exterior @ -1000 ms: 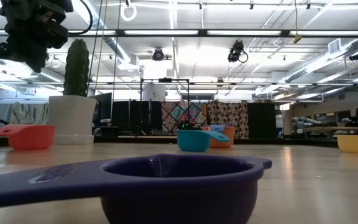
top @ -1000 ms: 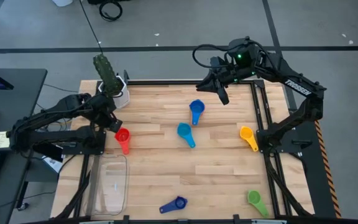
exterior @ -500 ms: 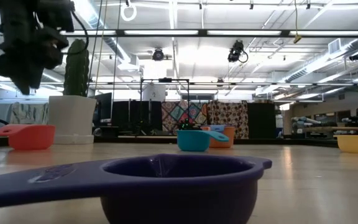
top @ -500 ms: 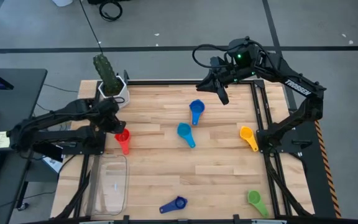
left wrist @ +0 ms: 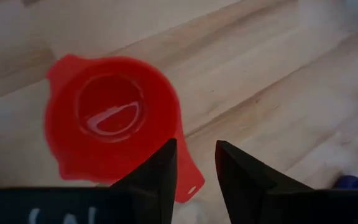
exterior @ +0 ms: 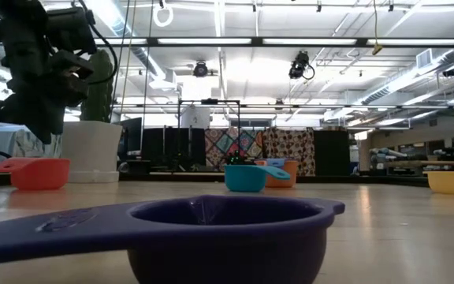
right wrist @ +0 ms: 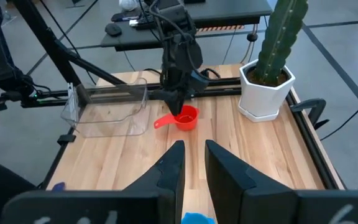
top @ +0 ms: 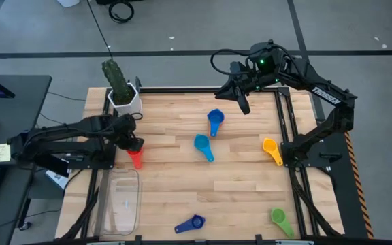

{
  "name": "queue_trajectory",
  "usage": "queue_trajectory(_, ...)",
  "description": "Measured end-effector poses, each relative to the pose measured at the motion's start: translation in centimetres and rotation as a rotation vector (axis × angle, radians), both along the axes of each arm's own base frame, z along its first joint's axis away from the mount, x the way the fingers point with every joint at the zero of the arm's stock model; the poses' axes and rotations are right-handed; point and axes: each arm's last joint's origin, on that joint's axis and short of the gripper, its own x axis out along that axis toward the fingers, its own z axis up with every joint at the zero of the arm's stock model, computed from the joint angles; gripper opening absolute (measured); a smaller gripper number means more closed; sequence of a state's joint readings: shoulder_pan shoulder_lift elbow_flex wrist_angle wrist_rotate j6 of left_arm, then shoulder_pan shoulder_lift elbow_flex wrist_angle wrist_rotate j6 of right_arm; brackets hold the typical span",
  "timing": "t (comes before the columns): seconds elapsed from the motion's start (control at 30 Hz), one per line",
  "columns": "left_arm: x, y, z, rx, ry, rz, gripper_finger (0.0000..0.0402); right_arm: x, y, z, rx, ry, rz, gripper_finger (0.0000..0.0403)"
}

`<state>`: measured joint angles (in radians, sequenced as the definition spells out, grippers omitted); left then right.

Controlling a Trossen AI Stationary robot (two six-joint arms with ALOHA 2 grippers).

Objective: Nest measuring cups in basket
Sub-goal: Stack the red measuring cup on top of the blue measuring cup

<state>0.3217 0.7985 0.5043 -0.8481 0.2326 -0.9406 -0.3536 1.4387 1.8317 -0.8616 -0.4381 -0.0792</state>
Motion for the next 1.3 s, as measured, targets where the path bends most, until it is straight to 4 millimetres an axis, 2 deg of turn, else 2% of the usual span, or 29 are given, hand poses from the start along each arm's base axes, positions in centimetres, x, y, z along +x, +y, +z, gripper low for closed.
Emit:
queue_trajectory(0.77, 2.8, -0.8, -3.9, 0.074, 0.188, -0.071, 0.0114, 0.0, -0.1, 0.0, -0.015, 0.000, -0.024, 0.0067)
queue_trajectory(0.93, 3.3, -0.7, -4.6, 0.064, 0.221, -0.073, 0.0081, 0.0, -0.1, 0.0, -0.015, 0.000, -0.024, 0.0067)
queue_trajectory(1.03, 3.4, -0.6, -4.6, 0.066, 0.227, -0.072, 0.0047, 0.0, -0.1, 0.0, -0.017, 0.000, -0.027, 0.0067)
queue_trajectory(1.13, 3.6, -0.6, -4.2, 0.061, 0.224, -0.074, 0.0039, 0.0, -0.1, 0.0, -0.027, 0.004, -0.047, 0.0066)
queue_trajectory(1.23, 4.5, -0.5, -2.7, 0.046, 0.179, -0.113, 0.0016, -0.4, -0.1, 0.1, -0.034, 0.010, -0.065, 0.0059)
queue_trajectory(1.3, 5.2, -0.4, -1.4, 0.068, 0.147, -0.154, 0.0016, -0.8, 0.1, 0.3, -0.038, 0.009, -0.070, 0.0054)
